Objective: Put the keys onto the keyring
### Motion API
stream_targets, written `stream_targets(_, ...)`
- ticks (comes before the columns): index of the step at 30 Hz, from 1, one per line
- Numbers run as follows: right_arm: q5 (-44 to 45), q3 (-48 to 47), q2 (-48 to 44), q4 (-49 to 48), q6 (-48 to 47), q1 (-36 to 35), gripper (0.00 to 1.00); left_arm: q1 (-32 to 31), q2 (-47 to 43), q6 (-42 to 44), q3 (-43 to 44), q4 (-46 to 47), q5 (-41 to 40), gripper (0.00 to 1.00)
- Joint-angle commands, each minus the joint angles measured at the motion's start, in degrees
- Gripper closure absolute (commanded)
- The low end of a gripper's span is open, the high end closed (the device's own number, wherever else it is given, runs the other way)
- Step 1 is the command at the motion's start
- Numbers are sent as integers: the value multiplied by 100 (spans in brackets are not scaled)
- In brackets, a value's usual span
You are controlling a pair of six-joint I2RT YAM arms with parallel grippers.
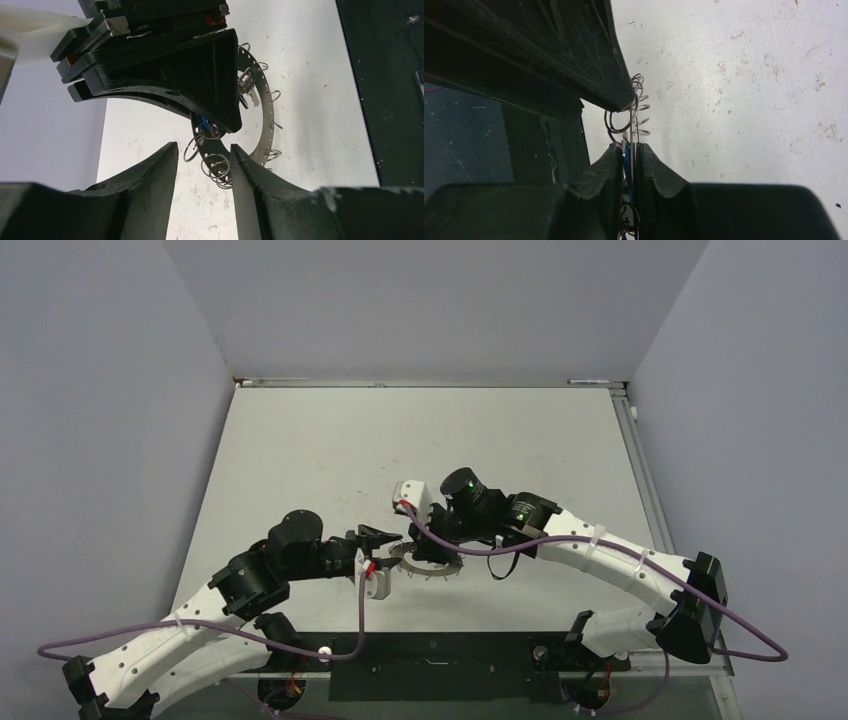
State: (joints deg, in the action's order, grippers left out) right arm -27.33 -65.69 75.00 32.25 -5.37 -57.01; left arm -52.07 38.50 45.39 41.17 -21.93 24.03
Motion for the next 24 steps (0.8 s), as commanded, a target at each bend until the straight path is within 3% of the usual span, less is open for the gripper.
stream_targets(1, 65, -348, 34, -52, -97, -115, 95, -72, 67, 141, 230, 39, -157, 61)
stream_targets(8, 82, -379, 130, 12, -158, -213, 95, -126, 206, 234, 306, -39, -254, 66)
stream_targets(16, 107, -381, 102, 79, -203, -219, 95, -173, 218, 317, 290, -137, -269, 83)
stream_targets(24, 99, -400, 114, 87, -220, -248, 95, -206, 285, 345, 274, -173, -85, 84)
